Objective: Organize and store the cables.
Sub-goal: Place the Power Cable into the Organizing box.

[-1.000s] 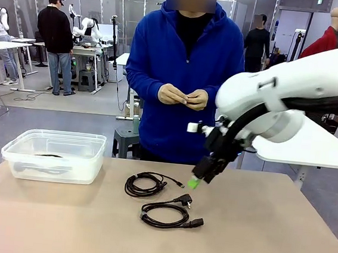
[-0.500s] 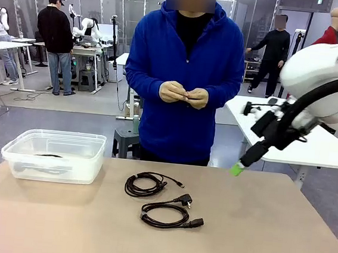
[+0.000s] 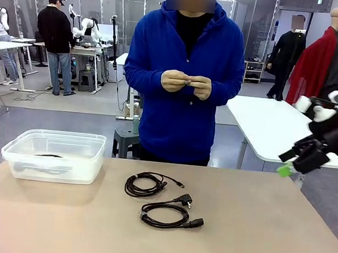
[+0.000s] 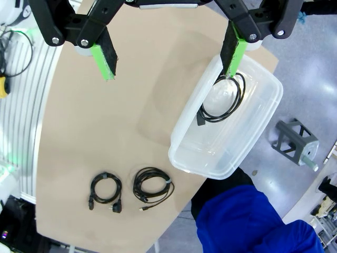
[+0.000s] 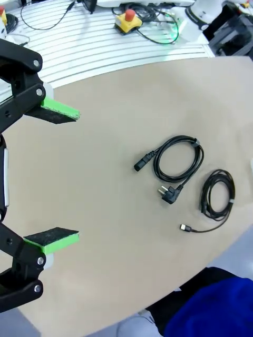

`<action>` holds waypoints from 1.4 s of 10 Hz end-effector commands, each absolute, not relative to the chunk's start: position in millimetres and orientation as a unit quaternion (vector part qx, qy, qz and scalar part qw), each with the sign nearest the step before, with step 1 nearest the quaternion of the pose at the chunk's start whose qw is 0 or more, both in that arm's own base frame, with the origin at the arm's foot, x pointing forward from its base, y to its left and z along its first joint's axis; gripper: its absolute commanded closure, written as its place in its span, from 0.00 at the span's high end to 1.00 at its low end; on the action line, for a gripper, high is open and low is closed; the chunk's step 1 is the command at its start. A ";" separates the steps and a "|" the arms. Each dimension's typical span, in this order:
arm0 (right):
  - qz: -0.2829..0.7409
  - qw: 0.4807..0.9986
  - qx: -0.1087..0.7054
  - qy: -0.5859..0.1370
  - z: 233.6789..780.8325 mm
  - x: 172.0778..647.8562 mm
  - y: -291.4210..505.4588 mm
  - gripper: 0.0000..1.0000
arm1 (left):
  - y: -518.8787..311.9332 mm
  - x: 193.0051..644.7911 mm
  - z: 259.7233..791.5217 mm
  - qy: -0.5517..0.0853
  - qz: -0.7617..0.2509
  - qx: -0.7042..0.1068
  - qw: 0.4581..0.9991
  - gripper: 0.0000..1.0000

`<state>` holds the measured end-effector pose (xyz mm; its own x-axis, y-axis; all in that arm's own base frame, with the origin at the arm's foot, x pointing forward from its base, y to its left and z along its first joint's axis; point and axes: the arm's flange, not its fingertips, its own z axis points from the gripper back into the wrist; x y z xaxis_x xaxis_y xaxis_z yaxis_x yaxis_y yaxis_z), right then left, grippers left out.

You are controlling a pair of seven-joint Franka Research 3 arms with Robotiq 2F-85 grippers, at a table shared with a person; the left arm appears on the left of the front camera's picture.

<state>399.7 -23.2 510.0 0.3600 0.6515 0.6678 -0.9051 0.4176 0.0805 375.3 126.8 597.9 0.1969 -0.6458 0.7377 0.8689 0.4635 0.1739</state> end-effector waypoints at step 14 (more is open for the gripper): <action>0.568 0.696 0.238 -0.369 471.8 323.8 -122.5 1.00 | -102.2 452.8 522.2 -0.266 -0.569 -0.256 0.734 1.00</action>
<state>327.3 -123.2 476.2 0.0978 0.6038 0.7911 -0.9649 0.2522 -0.0732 447.0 -97.2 519.8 0.1917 -0.7047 0.6831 0.9751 0.2156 -0.0512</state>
